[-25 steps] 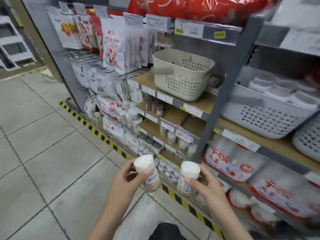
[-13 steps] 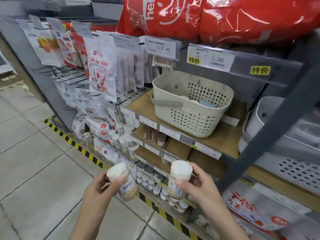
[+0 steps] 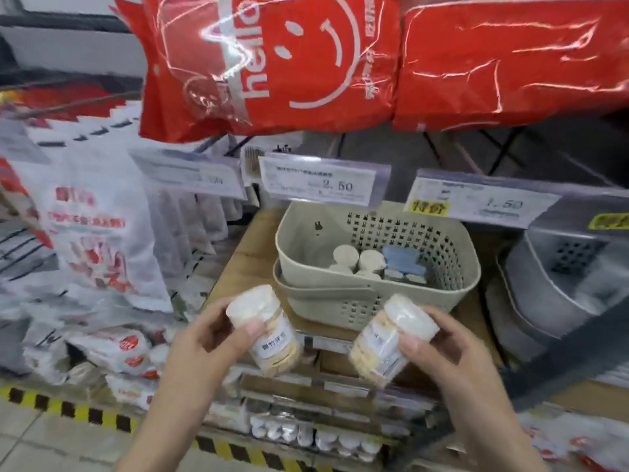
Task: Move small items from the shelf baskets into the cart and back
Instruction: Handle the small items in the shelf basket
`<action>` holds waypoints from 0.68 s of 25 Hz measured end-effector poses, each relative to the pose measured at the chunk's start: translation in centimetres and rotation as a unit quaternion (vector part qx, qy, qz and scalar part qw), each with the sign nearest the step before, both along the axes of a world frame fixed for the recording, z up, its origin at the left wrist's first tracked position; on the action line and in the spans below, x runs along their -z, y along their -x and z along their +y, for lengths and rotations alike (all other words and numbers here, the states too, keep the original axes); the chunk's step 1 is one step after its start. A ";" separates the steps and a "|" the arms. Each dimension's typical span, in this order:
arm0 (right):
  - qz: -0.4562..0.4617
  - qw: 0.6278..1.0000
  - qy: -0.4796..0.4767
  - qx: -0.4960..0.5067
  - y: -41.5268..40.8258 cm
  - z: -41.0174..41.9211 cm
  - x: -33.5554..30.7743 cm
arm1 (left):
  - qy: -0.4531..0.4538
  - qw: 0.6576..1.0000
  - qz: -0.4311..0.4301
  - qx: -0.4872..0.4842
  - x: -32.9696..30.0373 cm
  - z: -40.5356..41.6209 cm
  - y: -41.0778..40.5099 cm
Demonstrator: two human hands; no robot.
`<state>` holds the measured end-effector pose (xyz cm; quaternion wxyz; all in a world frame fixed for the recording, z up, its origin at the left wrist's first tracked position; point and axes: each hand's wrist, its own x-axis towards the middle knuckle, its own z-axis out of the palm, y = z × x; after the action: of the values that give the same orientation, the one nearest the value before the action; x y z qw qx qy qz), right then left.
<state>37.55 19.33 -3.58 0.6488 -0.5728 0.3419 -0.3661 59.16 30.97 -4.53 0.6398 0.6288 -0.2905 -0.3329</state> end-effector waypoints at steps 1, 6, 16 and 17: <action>-0.016 1.000 0.008 0.020 -0.2 -0.4 -0.6 | 0.015 1.000 -0.009 0.015 -0.7 -0.8 -0.8; -0.012 0.997 0.067 0.042 -1.1 -3.8 -2.8 | 0.064 0.996 -0.037 0.048 -2.9 -5.5 -3.2; 0.087 0.985 0.140 0.054 -2.6 -9.3 -3.1 | 0.043 0.982 -0.156 0.098 -4.2 -10.8 -5.1; 0.098 0.983 0.149 0.043 -2.6 -9.7 -2.9 | 0.029 0.974 -0.186 0.126 -4.4 -11.4 -5.0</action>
<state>40.18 9.61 -0.68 0.5031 -0.6812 0.3692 -0.3828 64.19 19.54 -0.14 0.5455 0.6190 -0.4910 -0.2795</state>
